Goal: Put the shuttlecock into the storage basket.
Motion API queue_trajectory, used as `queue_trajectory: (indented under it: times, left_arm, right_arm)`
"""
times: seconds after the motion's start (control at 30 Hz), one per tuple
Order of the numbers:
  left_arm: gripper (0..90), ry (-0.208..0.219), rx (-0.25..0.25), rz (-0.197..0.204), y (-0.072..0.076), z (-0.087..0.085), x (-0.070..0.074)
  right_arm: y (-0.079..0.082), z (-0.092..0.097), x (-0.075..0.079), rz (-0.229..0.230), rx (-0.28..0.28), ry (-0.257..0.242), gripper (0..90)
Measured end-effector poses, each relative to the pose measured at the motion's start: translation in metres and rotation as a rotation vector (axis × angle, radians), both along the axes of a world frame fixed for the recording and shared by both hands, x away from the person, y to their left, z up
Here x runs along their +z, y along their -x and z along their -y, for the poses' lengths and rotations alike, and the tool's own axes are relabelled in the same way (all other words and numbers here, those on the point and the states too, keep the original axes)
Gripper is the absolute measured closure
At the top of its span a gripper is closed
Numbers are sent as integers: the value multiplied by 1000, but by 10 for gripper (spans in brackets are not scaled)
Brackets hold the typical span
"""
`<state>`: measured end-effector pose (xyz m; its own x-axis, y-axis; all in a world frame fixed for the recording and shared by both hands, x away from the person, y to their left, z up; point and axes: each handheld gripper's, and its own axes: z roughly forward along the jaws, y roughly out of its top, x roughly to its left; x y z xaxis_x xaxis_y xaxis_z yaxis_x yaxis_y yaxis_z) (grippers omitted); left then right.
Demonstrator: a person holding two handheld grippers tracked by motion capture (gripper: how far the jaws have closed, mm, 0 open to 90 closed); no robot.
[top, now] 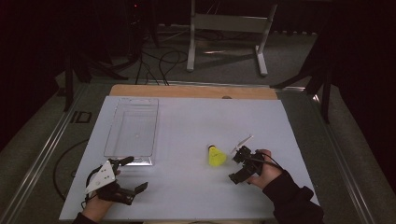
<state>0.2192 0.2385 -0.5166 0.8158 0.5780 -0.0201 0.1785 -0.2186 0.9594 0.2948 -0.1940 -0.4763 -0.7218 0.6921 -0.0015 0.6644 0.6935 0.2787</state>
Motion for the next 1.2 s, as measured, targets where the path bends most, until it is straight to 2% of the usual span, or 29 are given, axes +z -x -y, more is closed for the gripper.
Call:
queue_trajectory:
  times: [0.17, 0.2, 0.5, 0.63, 0.83, 0.87, 1.03, 1.07, 1.2]
  left_arm:
    - [2, -2, 0, -2, 0, 0, 0]
    - [2, -1, -1, -3, 0, 0, 0]
    - [2, -2, -1, -3, 0, 0, 0]
    - [2, 11, -1, -7, -1, -1, -1]
    - [2, 7, -4, -9, -1, 0, -1]
    - [2, 8, -4, -13, -1, 0, -1]
    - [2, 9, -4, -9, -1, 0, -1]
    - [2, 8, -4, -9, -1, 0, -1]
    - [2, 7, -6, -11, -1, 0, -1]
  right_arm:
    - [-5, -4, -1, -17, 4, 19, 131]
    - [-7, -6, -1, -29, -11, 30, 132]
    - [-18, -16, -1, -22, -9, 32, 126]
    - [-24, -20, 0, 1, 7, 43, 133]
    - [-35, -24, 0, 0, 8, 39, 148]
    - [-38, -26, -1, -5, 10, 26, 192]
    - [-43, -30, -4, -15, 6, 26, 268]
    - [-46, -31, -4, -20, 4, 18, 318]
    - [-50, -36, -3, -23, 5, 13, 329]
